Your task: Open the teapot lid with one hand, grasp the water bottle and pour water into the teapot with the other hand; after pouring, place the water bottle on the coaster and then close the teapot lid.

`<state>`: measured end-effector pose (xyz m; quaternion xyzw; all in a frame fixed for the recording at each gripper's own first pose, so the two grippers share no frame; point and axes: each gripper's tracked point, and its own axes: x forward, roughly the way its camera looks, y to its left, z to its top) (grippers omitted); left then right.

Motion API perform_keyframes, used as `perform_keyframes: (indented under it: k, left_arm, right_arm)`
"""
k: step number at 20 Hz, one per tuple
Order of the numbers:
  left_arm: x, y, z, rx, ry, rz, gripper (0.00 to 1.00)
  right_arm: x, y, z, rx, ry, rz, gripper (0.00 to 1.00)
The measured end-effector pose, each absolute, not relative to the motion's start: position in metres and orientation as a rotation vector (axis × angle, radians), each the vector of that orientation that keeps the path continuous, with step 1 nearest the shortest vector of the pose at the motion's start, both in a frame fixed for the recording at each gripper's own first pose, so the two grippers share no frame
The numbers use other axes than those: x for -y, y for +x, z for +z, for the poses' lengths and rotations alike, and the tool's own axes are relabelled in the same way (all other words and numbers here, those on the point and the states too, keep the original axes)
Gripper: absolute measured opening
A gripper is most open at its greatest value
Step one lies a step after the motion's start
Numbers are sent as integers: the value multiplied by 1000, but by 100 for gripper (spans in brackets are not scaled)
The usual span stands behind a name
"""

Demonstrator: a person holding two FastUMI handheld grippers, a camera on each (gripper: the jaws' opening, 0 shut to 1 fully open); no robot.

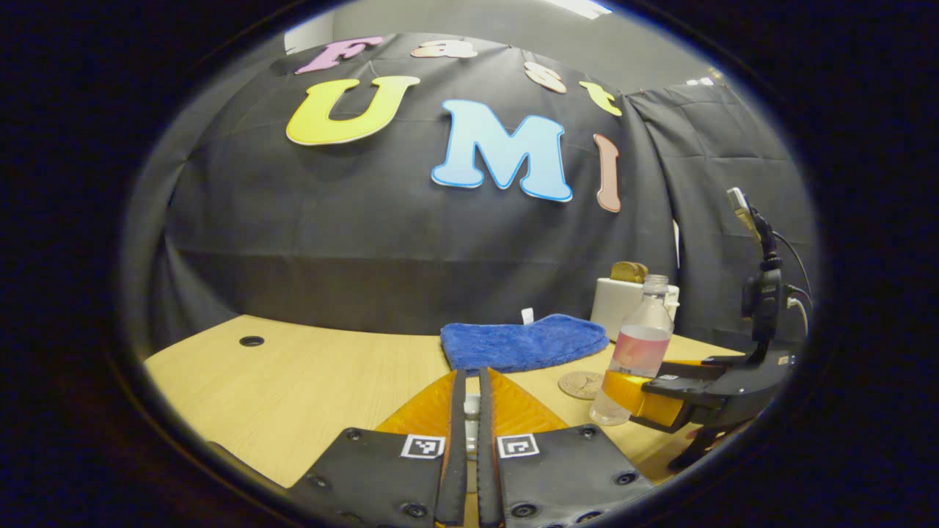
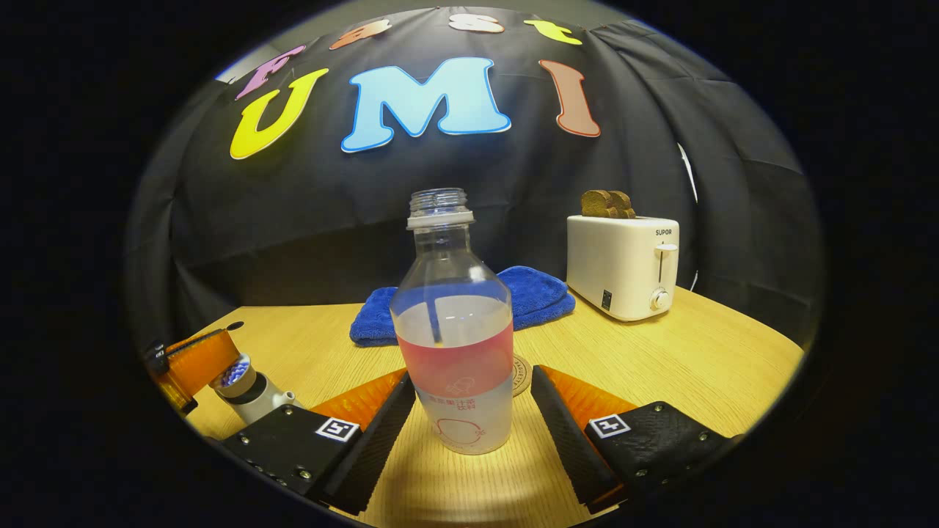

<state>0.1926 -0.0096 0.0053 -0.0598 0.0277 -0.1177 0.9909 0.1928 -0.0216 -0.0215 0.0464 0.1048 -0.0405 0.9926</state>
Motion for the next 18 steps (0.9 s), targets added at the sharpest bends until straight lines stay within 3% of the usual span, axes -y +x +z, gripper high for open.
perform_keyframes:
  k: [8,14,18]
  left_arm:
    - [6,188,14,-29,-148,-239,13]
    - [3,186,17,-21,-155,-238,13]
    - [-5,185,18,-13,-158,-223,13]
  right_arm:
    - [26,198,-18,-186,101,-72,98]
    - [23,199,-21,-209,22,-78,77]
    - [21,197,-20,-203,-32,-83,74]
